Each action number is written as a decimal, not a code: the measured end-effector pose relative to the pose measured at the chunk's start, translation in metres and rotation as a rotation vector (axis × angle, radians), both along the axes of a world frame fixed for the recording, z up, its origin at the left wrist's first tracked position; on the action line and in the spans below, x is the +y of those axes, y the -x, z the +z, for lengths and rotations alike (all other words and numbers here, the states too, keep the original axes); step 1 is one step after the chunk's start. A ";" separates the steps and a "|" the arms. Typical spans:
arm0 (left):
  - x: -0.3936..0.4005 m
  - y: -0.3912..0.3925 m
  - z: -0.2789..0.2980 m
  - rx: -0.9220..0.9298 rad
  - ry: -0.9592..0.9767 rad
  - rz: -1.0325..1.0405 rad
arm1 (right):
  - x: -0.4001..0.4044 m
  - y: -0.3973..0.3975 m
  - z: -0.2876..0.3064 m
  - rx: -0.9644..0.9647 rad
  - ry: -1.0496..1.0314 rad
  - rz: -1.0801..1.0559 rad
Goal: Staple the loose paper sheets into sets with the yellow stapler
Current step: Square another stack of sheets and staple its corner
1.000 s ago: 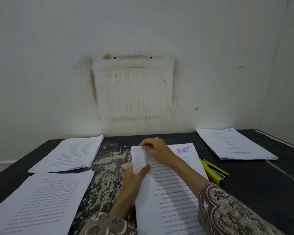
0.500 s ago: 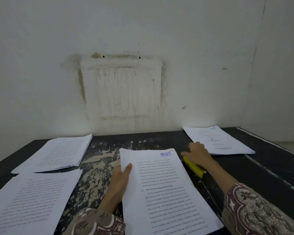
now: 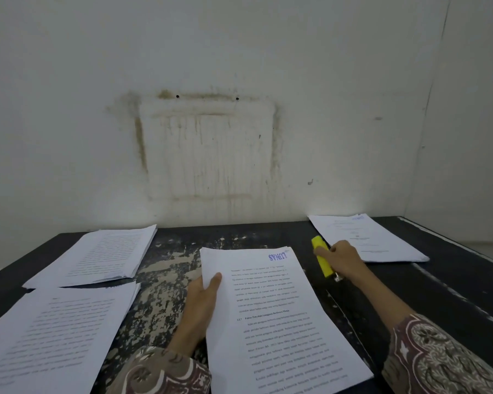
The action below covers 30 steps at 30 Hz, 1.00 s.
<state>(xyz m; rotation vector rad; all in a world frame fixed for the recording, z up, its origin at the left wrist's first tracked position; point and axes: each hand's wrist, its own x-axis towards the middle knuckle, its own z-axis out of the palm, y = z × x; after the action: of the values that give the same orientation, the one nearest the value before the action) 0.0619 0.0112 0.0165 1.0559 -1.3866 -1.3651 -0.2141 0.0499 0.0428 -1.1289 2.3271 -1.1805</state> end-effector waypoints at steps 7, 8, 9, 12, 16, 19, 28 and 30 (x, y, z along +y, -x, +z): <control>0.001 0.005 0.002 0.027 -0.012 0.045 | -0.029 -0.040 0.036 -0.627 0.357 -0.030; 0.001 0.005 0.001 0.026 -0.014 0.057 | -0.035 -0.048 0.039 -0.656 0.366 0.000; 0.002 0.005 0.002 0.031 -0.004 0.062 | -0.041 -0.057 0.040 -0.662 0.376 0.026; 0.008 0.006 0.009 0.055 0.052 0.035 | -0.057 -0.084 0.043 -0.611 0.433 0.082; 0.007 0.005 0.007 0.071 0.121 0.031 | -0.073 -0.118 0.047 -0.571 0.555 0.178; 0.006 0.004 0.005 0.105 0.172 0.007 | -0.084 -0.135 0.048 -0.437 0.615 0.142; -0.002 0.006 -0.002 0.105 0.249 0.006 | -0.099 -0.172 0.040 -0.300 0.593 0.225; -0.005 0.007 -0.005 0.105 0.237 -0.014 | -0.101 -0.176 0.036 -0.272 0.591 0.258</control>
<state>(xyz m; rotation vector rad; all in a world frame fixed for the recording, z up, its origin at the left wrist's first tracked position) 0.0548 0.0064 0.0118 0.8090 -1.4391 -1.2132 -0.0383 -0.0509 0.0787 -1.2939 1.6114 -1.8413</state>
